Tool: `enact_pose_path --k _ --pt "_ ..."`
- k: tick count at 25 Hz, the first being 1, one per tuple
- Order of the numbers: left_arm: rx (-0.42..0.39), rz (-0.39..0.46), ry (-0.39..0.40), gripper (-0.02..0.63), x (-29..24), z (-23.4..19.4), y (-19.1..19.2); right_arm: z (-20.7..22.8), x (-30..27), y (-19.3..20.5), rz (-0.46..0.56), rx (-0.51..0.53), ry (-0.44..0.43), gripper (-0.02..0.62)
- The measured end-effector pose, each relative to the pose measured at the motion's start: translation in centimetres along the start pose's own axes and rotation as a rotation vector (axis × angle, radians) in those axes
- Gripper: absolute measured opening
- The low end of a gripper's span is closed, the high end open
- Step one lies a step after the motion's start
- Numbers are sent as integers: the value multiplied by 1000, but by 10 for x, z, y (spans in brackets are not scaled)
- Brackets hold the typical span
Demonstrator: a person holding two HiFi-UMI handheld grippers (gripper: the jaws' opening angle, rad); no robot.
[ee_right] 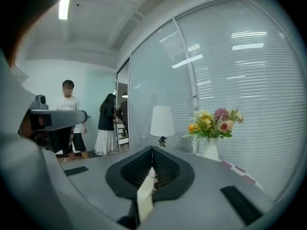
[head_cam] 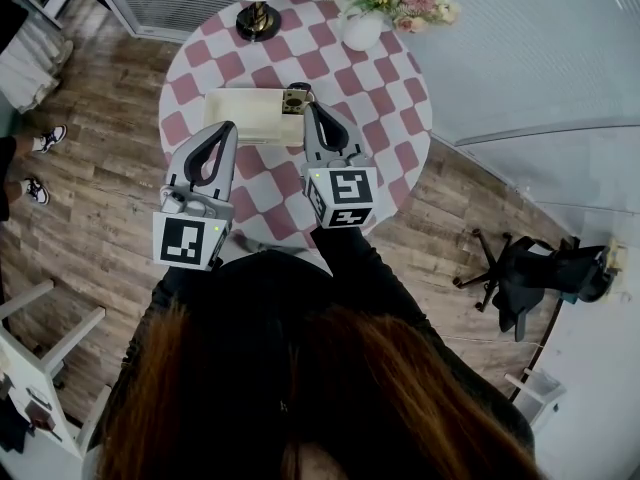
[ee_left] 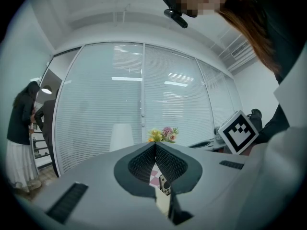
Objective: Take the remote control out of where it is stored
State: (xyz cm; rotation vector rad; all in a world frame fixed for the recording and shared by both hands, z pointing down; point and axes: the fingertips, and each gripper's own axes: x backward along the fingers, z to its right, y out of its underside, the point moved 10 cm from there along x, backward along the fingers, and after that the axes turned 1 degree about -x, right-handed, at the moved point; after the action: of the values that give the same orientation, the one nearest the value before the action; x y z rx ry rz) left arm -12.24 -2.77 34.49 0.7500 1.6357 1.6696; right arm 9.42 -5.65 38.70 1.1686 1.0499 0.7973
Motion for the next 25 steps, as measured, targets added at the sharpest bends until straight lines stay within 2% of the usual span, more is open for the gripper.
enact_pose_path --k 8,12,25 --pt "-9 -15 -14 9 4 1 1 6 -33 28 -88 9 58 15" --pt "-9 5 -6 9 5 2 3 9 -47 44 -129 -2 80 15" --pt "-14 -3 0 9 7 1 1 8 -66 81 -207 -38 132 17"
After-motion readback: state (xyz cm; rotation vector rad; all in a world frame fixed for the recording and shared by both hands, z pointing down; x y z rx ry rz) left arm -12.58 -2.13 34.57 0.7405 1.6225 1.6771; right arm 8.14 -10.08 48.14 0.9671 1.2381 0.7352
